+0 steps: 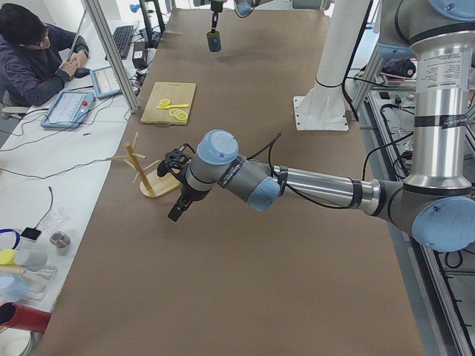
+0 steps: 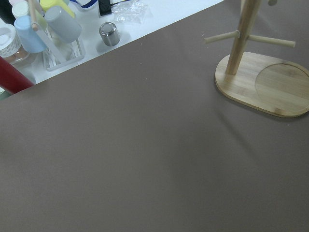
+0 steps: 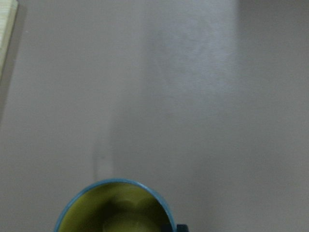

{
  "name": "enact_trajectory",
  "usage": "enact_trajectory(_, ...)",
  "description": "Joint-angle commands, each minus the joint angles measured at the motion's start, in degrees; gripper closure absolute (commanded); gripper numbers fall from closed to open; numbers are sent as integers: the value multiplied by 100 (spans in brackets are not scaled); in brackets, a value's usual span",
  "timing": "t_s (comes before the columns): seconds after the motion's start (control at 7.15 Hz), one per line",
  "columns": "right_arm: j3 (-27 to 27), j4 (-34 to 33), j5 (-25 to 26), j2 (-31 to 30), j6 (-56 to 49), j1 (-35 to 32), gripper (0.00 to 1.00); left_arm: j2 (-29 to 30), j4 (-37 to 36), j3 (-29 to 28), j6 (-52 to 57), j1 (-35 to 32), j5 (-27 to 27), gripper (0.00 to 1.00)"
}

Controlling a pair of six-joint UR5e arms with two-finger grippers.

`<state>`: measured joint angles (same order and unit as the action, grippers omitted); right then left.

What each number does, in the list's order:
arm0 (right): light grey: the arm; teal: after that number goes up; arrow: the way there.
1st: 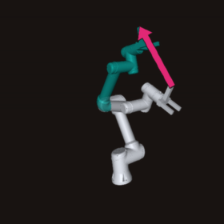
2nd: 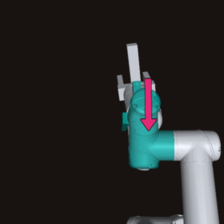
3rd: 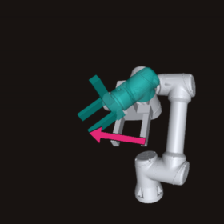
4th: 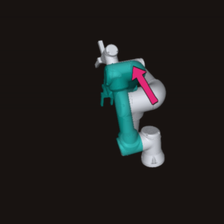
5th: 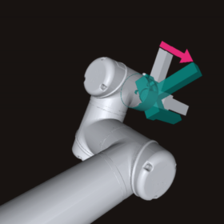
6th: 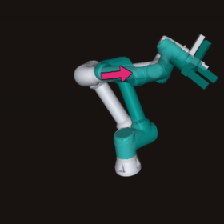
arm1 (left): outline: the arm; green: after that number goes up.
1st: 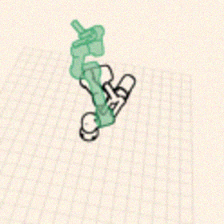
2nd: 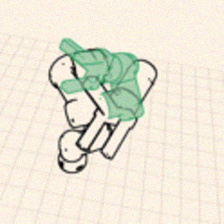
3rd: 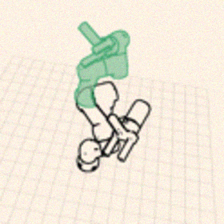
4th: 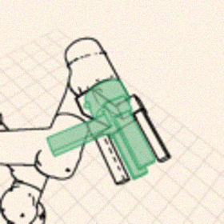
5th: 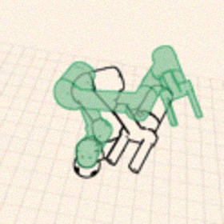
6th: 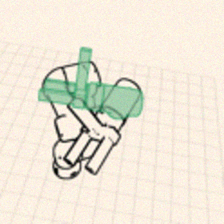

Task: Hang cup on storage rack
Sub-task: 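Carry the blue mug with the right gripper toward the table centre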

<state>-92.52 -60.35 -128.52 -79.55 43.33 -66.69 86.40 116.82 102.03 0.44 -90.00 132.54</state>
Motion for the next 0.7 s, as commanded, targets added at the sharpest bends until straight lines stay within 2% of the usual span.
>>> enact_trajectory(0.0,-117,-21,744,831,1908,1021,100,0,7,-26,0,0,0,1)
enact_trajectory(0.14,-135,-456,1245,1288,2673,1462,100,0,-2,-26,0,0,0,1)
enact_trajectory(0.42,-747,-1973,2535,1914,4255,2480,100,0,-2,-34,0,0,0,1)
enact_trajectory(0.56,-924,-2573,2977,2186,4924,2895,100,0,-2,-78,0,0,0,1)
